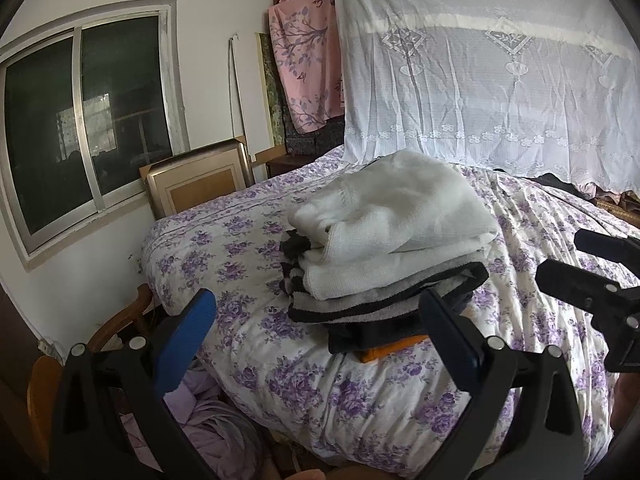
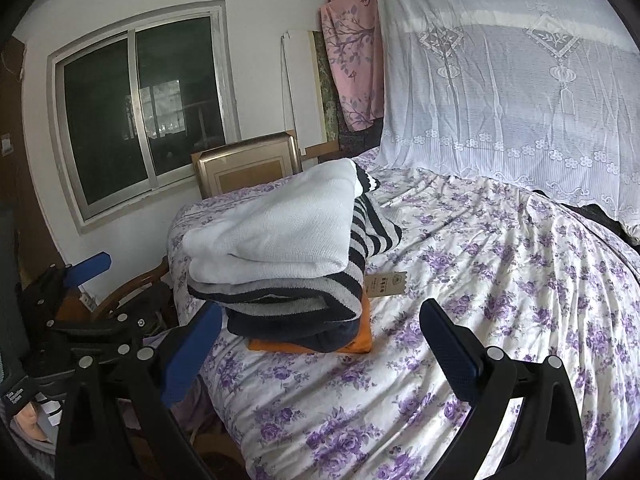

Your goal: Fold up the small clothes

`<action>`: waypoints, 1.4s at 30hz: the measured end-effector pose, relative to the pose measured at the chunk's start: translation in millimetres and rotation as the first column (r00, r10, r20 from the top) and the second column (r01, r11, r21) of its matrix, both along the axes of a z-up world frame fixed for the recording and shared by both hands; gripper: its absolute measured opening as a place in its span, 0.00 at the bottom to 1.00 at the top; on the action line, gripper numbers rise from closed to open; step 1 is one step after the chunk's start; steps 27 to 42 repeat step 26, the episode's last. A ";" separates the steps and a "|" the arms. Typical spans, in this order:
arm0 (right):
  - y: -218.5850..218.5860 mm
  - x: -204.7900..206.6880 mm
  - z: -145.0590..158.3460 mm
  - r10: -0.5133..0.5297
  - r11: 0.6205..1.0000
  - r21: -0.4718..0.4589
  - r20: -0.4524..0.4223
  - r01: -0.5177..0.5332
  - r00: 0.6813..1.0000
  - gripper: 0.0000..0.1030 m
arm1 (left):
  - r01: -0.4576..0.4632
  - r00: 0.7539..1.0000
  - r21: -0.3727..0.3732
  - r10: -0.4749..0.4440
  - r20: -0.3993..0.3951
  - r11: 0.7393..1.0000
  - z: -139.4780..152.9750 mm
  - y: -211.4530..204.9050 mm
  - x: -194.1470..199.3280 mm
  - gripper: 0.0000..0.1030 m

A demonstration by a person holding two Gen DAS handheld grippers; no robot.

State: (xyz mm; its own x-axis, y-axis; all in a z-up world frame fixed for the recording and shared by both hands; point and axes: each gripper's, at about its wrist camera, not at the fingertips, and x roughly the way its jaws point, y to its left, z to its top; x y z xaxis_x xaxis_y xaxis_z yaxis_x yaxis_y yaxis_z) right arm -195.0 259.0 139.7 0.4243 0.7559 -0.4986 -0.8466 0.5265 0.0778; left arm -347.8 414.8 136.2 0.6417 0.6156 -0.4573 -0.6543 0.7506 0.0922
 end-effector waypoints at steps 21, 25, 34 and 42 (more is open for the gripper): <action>-4.4 -0.8 2.4 -0.002 1.000 0.002 -0.008 0.002 1.000 0.97 | -0.005 1.000 -0.025 0.004 -0.025 1.000 -1.4 -4.4 5.7 0.96; -4.5 -0.5 2.2 -0.001 1.000 0.004 -0.008 0.001 1.000 0.97 | 0.002 1.000 -0.062 -0.003 -0.018 0.998 -3.0 -0.8 4.0 0.96; -4.4 -0.3 2.1 -0.001 1.000 0.003 -0.008 0.001 1.000 0.97 | 0.000 1.000 -0.064 -0.001 -0.017 0.998 -3.1 -0.9 3.5 0.96; -4.4 -0.3 2.1 -0.001 1.000 0.003 -0.008 0.001 1.000 0.97 | 0.000 1.000 -0.064 -0.001 -0.017 0.998 -3.1 -0.9 3.5 0.96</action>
